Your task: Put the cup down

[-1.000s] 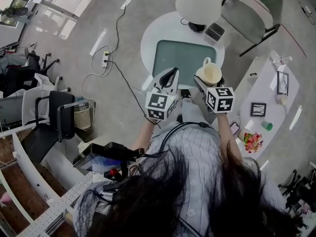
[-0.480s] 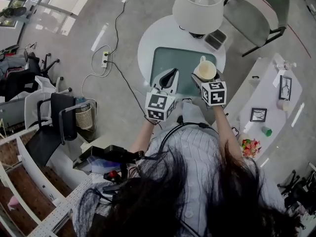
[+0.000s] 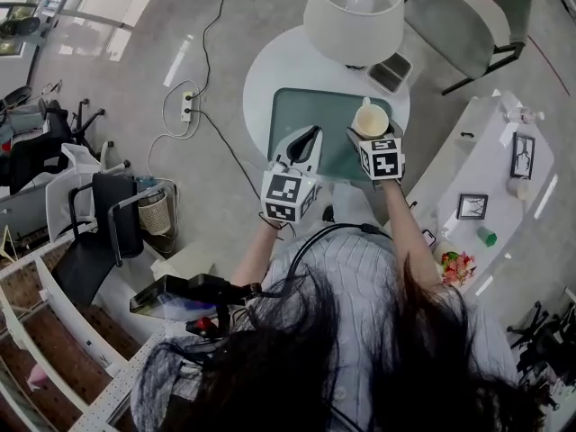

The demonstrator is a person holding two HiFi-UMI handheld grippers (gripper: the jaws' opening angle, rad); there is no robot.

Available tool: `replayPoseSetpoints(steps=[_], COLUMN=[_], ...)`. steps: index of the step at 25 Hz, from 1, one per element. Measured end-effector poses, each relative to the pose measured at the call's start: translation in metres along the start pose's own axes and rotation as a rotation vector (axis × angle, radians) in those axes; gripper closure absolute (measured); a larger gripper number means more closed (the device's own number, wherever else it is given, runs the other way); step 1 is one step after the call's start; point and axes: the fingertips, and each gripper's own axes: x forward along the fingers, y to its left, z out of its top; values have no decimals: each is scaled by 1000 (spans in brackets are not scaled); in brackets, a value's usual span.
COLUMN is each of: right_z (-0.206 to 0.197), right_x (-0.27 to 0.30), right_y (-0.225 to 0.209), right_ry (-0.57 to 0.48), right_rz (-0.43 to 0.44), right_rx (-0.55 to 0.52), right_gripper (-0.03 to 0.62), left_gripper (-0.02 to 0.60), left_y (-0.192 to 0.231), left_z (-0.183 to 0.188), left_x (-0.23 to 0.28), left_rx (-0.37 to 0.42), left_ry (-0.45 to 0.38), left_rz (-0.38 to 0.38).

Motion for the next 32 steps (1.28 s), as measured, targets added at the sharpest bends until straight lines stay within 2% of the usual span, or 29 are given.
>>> replayPoseSetpoints(steps=[5,11,16,21,25,32], right_z=[-3,1,0,-3,2,19], right_x=[9,18,20,20,8,-32], right_y=[-4,-7,-7,-7,-7,2], right_ry=[0,-30,4,20,-25,-107], right_rz=[-32,-60,-96,-83,-81,-59], right_rx=[-24,-103,-174,-111,-45,-29], right_gripper=[184,186,184,184,184,186], left_gripper=[565,565,565,565,565,565], left_y=[6,12,15,17,17,11], left_z=[-1,-3,-7,-10,-7,-4], left_x=[1,-1,-9,-16,-21,-31], left_rx=[-3,4,4,2,3,12], left_ry=[8,14,22,24,9,-11], left_rz=[3,15,23,31,37,38])
